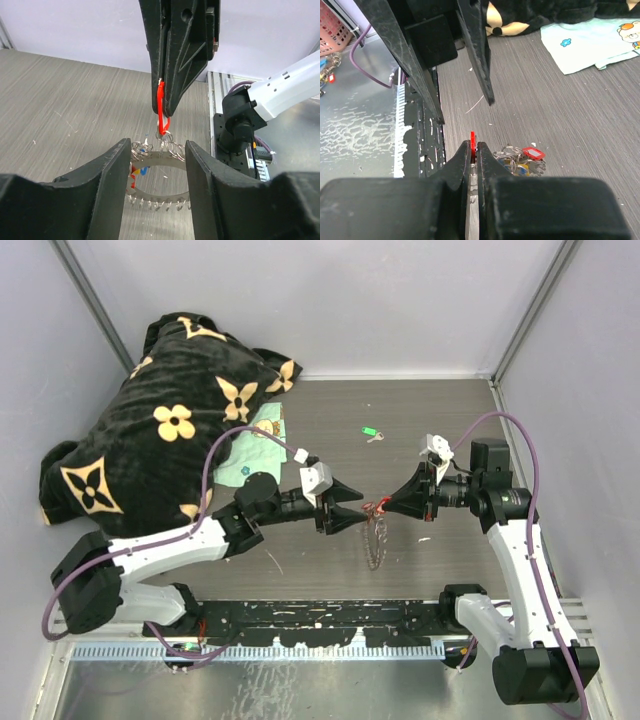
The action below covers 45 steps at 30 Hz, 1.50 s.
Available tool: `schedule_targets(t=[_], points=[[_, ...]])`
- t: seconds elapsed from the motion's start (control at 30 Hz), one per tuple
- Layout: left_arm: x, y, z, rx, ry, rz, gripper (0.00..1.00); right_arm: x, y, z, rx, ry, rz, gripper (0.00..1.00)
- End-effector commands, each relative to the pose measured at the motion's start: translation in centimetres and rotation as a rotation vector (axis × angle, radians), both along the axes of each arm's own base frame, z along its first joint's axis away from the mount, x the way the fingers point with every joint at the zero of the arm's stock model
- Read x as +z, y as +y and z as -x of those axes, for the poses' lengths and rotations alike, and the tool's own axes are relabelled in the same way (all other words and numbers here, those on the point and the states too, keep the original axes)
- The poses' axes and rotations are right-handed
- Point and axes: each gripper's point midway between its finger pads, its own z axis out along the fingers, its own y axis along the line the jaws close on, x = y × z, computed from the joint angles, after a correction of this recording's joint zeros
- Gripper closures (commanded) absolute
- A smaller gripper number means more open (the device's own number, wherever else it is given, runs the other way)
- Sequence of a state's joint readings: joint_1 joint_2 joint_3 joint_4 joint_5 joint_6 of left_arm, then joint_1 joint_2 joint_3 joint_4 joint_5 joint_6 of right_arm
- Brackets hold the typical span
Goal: Remove the keys from the keyring
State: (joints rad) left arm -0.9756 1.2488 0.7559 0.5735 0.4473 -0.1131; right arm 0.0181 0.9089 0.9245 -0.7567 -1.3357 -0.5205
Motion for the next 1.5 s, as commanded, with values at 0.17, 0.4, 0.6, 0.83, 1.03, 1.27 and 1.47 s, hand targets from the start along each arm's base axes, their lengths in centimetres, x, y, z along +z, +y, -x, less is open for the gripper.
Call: schedule_targets(t=[0.17,0.4,0.6,0.83,1.03,1.27,1.47], points=[[2.5,-2.2,-0.1,-0.052,-0.029,0.143,0.50,1.7,0.2,0.7,0.038,-0.110,-0.017,0.99],[2.7,-3.2,0.3,-0.104,0.044,0.202,0.51,1.9,0.3,1.0,0.045,-0.131,-0.017,0.99],[2.1,-3.7,0.3,-0.122,0.103,0.204,0.61,2.0,0.3,1.2,0.051,-0.135,-0.020,0.99],[2.1,-4.1,0.6,-0.140,0.133,0.203,0.72,2.0,0.3,1.3,0.051,-0.144,-0.017,0.99],[1.6,-4.3,0.8,-0.160,0.149,0.184,0.94,2.1,0.3,1.4,0.049,-0.146,-0.015,0.99],[1.4,-4.1,1.1,-0.168,0.160,0.142,1.00,1.9,0.2,1.4,0.042,-0.146,-0.008,0.87],[1.9,-3.4,0.6,-0.119,0.181,0.158,1.00,1.8,0.1,1.5,0.026,-0.153,0.003,0.66]])
